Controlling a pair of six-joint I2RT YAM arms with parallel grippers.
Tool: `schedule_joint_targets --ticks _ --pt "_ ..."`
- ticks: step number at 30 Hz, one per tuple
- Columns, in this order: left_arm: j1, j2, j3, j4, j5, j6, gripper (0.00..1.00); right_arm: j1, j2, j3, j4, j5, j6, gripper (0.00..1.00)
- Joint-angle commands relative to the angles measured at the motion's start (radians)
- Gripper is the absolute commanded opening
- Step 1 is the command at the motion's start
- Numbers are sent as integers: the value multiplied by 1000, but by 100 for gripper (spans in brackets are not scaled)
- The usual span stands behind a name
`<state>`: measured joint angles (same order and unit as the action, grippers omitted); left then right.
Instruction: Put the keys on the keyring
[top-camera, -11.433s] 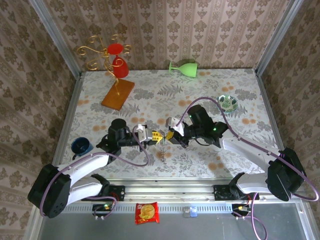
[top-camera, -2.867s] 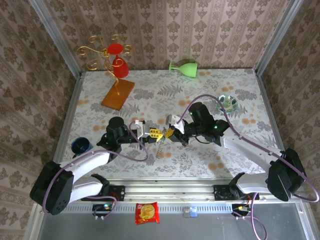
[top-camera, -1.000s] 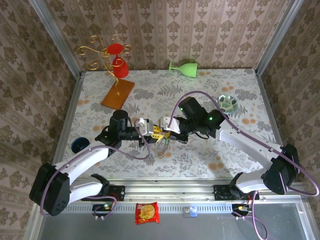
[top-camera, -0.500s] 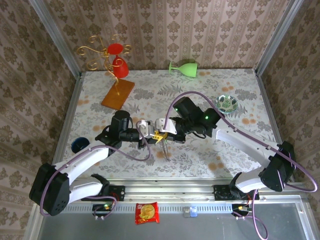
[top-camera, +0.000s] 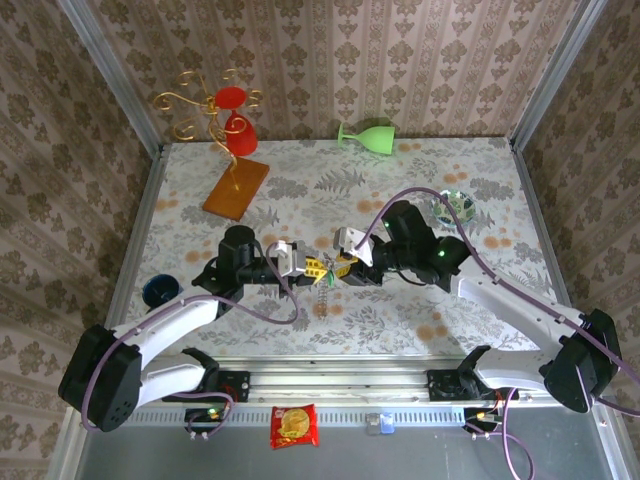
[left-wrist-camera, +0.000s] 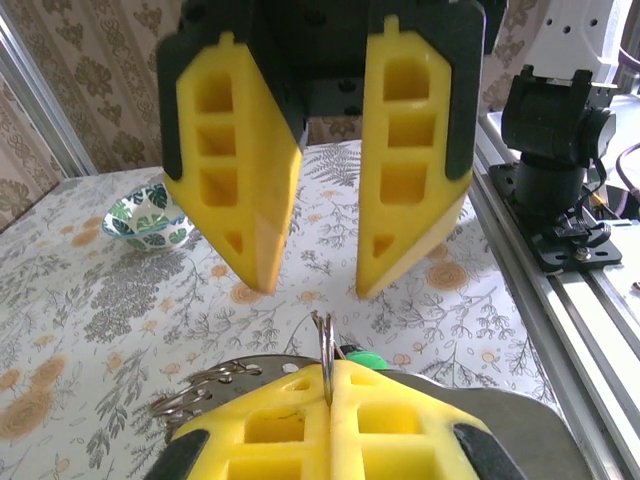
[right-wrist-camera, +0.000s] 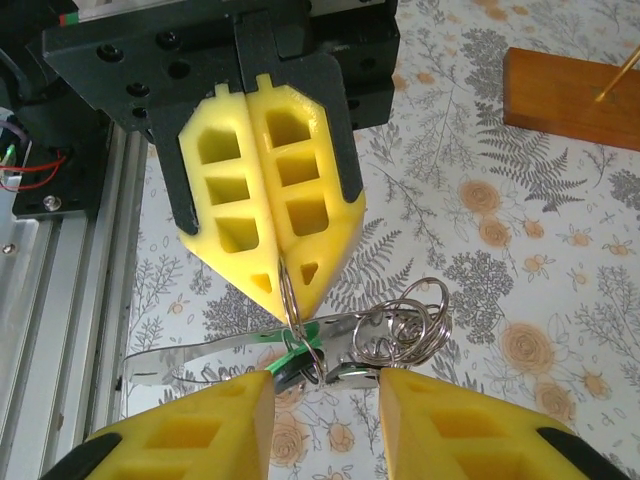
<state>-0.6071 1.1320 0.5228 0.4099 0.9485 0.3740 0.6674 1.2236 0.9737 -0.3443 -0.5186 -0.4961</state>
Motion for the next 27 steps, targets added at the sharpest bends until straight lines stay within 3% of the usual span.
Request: schedule_joint_targets --ticks 1,5,15,22,25,27 --pt "-2 -12 -5 84 45 -34 0 1 7 -6 41 -29 26 33" --pt "-2 -10 -4 86 47 -38 0 1 24 -6 45 -54 27 29" --pt "-2 -3 -6 108 50 -46 0 1 70 0 22 -68 11 2" --pt "-3 3 -1 109 56 -43 0 1 96 34 18 -87 16 5" --pt "-4 5 -5 103 55 -38 0 -5 74 21 36 -79 29 18" --pt "-5 6 -6 99 55 -34 0 -15 54 5 52 -81 43 20"
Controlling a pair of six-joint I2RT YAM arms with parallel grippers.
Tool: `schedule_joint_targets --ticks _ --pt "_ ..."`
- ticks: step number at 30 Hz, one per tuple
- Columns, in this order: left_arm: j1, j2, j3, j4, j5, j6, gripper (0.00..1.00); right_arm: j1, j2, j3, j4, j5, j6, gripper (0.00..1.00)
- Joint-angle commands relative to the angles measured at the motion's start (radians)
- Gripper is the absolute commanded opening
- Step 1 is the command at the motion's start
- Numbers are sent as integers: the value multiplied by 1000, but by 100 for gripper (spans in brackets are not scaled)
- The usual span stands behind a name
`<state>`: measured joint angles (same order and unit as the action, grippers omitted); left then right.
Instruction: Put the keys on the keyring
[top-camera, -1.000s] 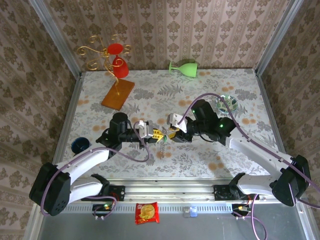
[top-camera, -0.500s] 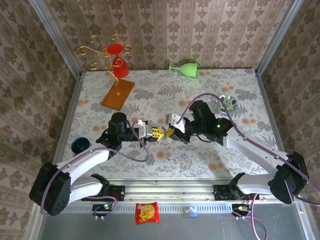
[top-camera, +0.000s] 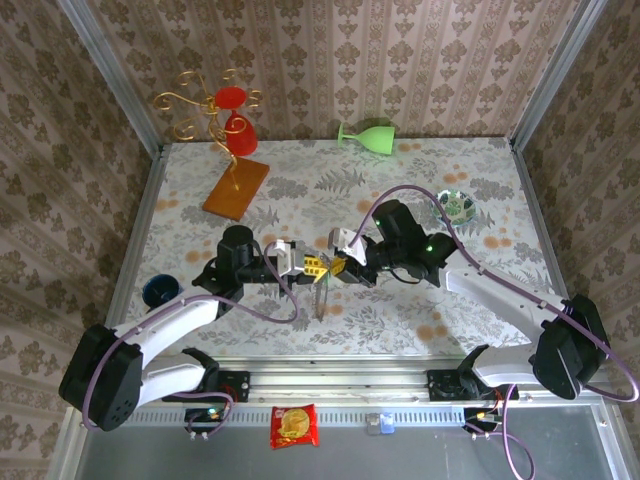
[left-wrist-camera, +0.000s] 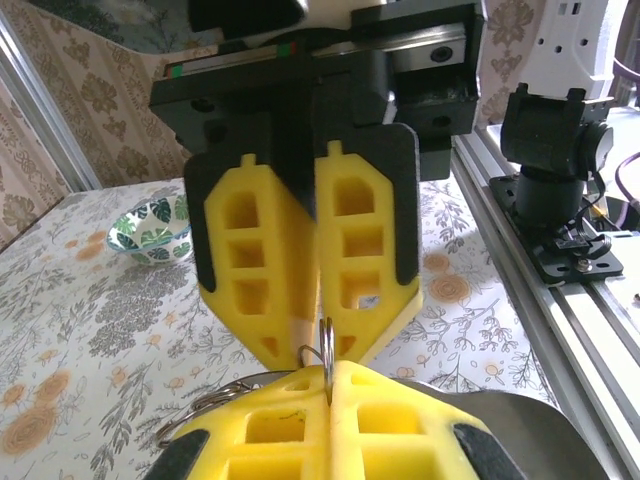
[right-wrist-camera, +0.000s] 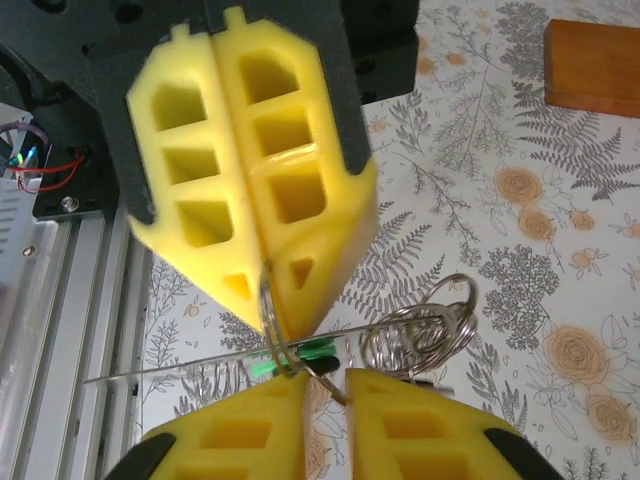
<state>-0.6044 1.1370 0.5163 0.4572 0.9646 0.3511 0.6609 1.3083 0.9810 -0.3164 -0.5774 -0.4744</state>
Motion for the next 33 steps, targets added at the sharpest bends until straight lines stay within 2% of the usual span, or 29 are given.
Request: schedule_joint_targets --ticks 1,10,14,17,20,27,33 --pt "-9 1 1 51 40 -10 0 -15 -41 -12 38 -28 33 20" --pt "-12 3 3 54 40 -5 0 -34 -47 -30 62 -78 56 15" --pt "-12 -3 1 58 32 -6 0 -34 -40 -25 62 -77 56 20" --pt "-12 -10 -19 93 0 -20 0 -36 -69 -54 74 -55 64 32" --pt "-12 -2 -52 189 -34 -73 0 -37 -110 -103 96 -33 70 37" --pt "-24 42 -88 366 -62 -187 0 -7 -77 -146 137 -30 88 38" --pt "-38 49 -96 385 -75 -202 0 6 -32 -160 209 47 107 38"
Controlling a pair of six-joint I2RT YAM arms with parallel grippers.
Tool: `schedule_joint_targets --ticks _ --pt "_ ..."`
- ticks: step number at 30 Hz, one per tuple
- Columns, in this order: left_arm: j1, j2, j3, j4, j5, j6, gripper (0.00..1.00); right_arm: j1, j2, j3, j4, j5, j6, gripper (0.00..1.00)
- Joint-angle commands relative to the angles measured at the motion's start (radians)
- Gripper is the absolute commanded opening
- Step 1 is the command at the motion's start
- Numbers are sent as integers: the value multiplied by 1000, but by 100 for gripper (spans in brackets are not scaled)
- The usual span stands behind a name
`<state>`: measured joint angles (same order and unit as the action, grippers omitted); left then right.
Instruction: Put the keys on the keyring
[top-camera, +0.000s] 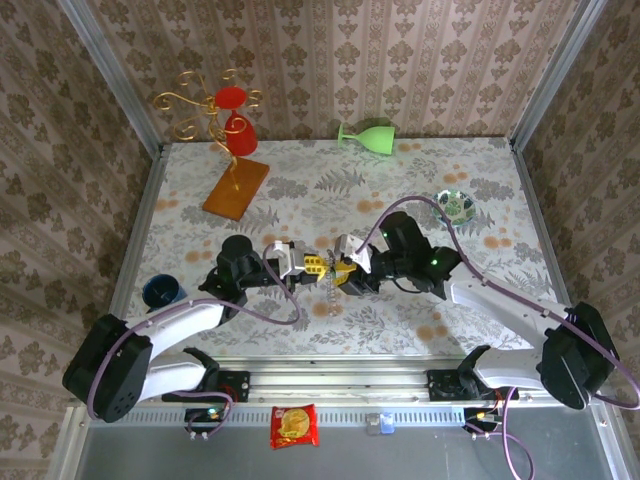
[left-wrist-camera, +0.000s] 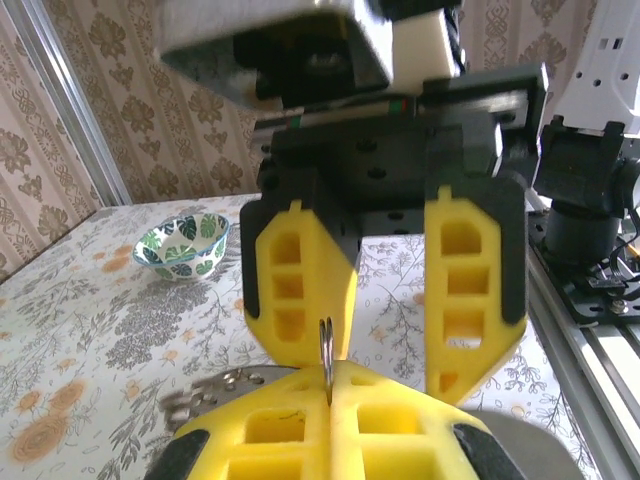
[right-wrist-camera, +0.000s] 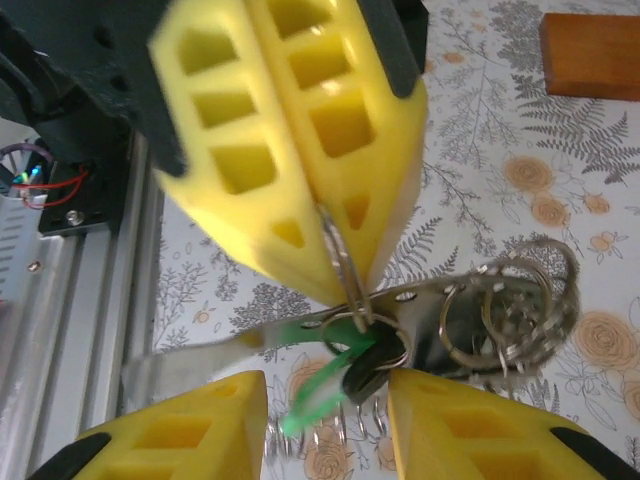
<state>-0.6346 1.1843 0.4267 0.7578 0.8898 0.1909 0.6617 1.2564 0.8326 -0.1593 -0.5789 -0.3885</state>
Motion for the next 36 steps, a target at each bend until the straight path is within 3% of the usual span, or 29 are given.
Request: schedule_joint_targets --ticks 1,9,16,26,36 --pt "-10 1 -6 84 0 -42 0 6 25 -13 60 51 23 37" --pt "-11 0 -9 77 -5 -37 0 7 32 -18 89 47 37 20" --pt "-11 -15 10 -24 -7 33 0 8 -13 8 3 63 -2 8" --pt "-15 -40 38 -187 -23 133 0 24 -35 81 -68 77 -42 3" --pt "-16 -63 33 -241 -68 175 0 29 -80 109 -199 210 -121 0"
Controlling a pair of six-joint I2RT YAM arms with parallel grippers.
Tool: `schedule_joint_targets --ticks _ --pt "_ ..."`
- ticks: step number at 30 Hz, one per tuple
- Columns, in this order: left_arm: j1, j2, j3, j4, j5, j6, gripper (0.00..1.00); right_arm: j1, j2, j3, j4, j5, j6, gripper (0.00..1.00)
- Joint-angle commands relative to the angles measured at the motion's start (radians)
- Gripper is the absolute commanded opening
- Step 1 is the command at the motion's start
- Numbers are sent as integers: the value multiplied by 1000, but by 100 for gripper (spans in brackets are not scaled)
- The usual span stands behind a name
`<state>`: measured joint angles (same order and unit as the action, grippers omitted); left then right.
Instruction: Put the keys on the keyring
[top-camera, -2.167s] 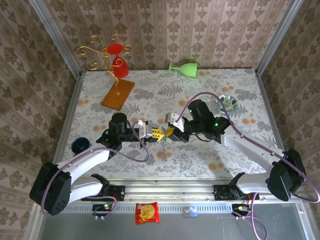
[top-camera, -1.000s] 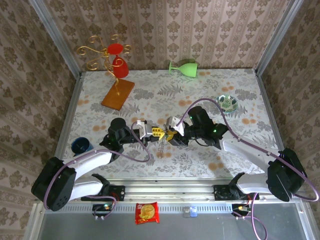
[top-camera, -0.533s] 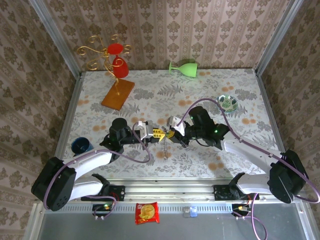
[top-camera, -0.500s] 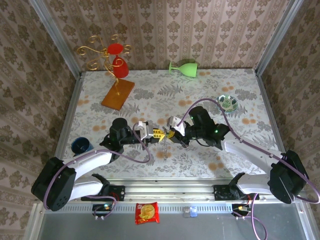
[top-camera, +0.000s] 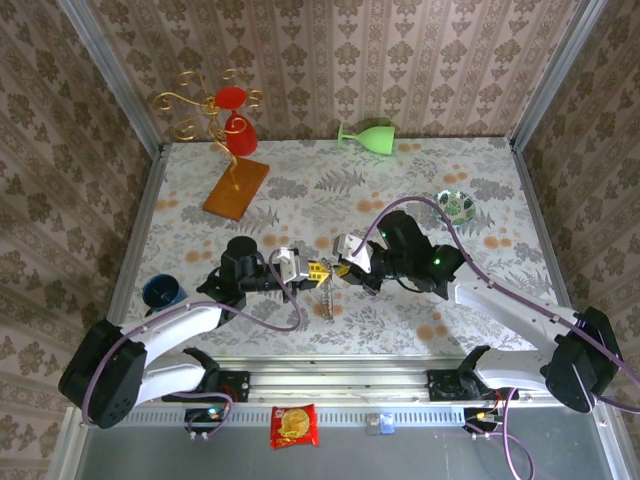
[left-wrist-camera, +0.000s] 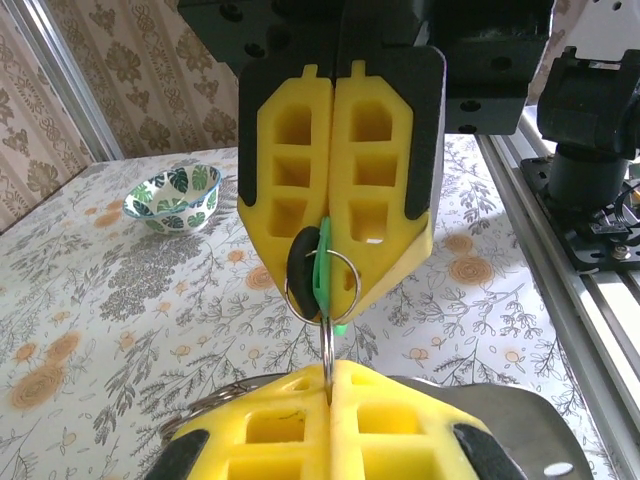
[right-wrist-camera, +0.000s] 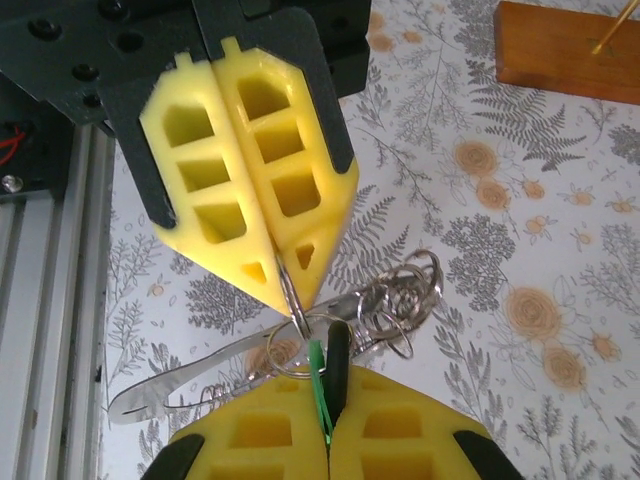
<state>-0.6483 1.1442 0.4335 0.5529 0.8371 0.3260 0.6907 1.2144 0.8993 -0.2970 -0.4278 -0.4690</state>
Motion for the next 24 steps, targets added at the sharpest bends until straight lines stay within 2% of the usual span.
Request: schedule_joint_targets --ticks 1,3,5,7,9,12,15,19,22,24 --pt "-1 -24 25 -34 -18 41 0 0 -41 44 -71 63 -45 0" --pt "-2 -23 23 -31 -20 38 0 1 -43 49 -83 66 -47 0" --pt "-2 -24 19 -17 -23 29 11 6 -40 53 -94 71 -52 0" --pt "-2 -28 8 12 -38 12 28 11 -36 67 -111 76 -59 0" --pt "1 -41 -10 53 -67 -5 37 16 -35 83 -131 87 -71 0" --pt "10 -64 -45 137 -150 -47 42 21 -33 117 -171 107 -96 0" --pt "21 -95 -98 250 -333 -112 45 30 -17 143 -179 109 -104 0" --pt "52 -173 -181 337 -658 -210 53 80 50 170 -106 80 -77 0" --pt "122 -257 -208 269 -851 -298 57 124 129 209 7 15 -36 0" --pt "179 -325 -204 164 -915 -358 58 143 195 243 85 -15 -7 0"
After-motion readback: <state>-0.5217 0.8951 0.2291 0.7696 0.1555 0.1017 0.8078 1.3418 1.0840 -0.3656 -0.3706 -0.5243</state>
